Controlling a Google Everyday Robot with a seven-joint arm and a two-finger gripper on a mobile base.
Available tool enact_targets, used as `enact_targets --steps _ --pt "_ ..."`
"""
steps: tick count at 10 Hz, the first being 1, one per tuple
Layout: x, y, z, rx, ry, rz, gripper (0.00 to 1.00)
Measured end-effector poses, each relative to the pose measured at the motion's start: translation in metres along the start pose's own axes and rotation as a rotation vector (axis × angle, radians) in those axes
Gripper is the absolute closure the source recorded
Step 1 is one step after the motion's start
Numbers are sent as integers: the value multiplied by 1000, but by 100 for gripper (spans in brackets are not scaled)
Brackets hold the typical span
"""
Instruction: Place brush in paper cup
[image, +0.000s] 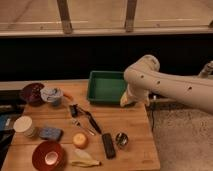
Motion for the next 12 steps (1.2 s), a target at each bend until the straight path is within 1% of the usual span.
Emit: enact_targets --steps 4,5,6,9,11,12 --pt "0 1 -1 0 -4 -3 28" --pt "1 5 -5 -10 -18 -24 28" --pt "0 16 -9 -12 -30 -65 28" --pt "-20 64 -15 -29 -72 -174 28" --pt "-38 114 -22 -32 -111 -295 28" --pt "-43 133 -24 -35 -122 -343 28"
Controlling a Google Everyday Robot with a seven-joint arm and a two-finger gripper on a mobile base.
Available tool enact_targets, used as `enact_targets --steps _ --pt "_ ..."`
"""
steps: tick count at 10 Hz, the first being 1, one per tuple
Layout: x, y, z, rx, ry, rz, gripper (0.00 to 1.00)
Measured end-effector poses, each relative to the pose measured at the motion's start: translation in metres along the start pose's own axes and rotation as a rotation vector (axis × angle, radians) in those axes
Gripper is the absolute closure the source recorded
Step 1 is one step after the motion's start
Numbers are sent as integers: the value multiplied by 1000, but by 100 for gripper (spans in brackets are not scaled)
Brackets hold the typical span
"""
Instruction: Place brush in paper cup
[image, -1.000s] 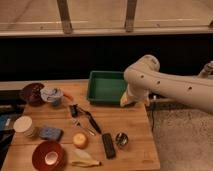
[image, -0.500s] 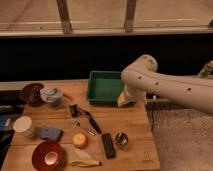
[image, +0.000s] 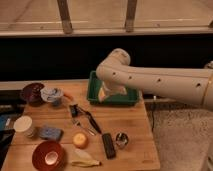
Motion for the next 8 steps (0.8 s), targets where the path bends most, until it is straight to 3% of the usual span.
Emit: enact_targets --steps 2,8 --pt "-21 49 -3 -35 -40 -142 28" --pt "-22 49 2 -42 -36 -164 28"
